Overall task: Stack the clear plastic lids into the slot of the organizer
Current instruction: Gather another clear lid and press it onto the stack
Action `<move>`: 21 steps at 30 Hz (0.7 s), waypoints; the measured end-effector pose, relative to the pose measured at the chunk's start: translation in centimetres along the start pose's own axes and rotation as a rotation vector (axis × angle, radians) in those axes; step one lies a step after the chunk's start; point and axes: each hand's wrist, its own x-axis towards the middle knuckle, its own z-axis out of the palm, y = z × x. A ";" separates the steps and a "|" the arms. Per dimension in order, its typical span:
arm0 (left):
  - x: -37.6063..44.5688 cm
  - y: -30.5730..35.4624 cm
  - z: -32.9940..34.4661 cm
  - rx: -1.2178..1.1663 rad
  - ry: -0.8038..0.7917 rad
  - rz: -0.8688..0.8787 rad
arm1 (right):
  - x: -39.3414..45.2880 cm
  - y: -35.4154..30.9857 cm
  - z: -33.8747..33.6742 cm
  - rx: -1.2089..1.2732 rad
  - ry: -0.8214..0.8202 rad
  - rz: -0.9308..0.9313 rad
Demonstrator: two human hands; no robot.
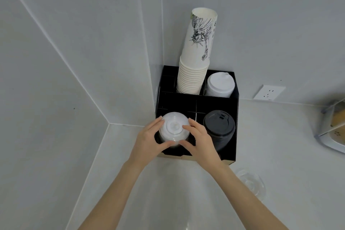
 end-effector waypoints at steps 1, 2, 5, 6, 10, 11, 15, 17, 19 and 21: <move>0.1 -0.2 0.2 0.001 -0.005 -0.011 | 0.1 0.1 0.1 -0.006 0.002 -0.002; 0.2 -0.3 0.3 0.003 -0.005 -0.017 | 0.1 0.0 0.3 -0.006 0.005 -0.005; 0.5 -0.6 0.6 0.017 -0.019 -0.016 | 0.2 0.1 0.7 -0.008 0.003 -0.003; 0.5 -0.7 0.7 0.024 -0.024 -0.014 | 0.2 0.2 0.8 -0.012 0.002 -0.003; 0.7 -0.7 0.9 0.029 -0.033 -0.030 | 0.2 0.3 0.9 -0.032 0.000 -0.009; 0.7 -0.7 0.9 0.026 -0.039 -0.037 | 0.2 0.3 1.0 -0.037 -0.003 -0.010; 0.7 -0.5 1.0 0.013 -0.043 -0.073 | 0.2 0.2 1.2 -0.072 -0.027 -0.037; 0.7 -0.3 1.0 0.025 -0.030 -0.085 | 0.2 0.1 1.1 -0.113 -0.025 -0.063; 0.7 0.0 1.0 0.024 -0.024 -0.099 | 0.1 0.1 1.1 -0.141 -0.025 -0.083; 0.6 0.3 1.0 0.027 -0.030 -0.104 | 0.0 -0.2 0.9 -0.138 -0.033 -0.082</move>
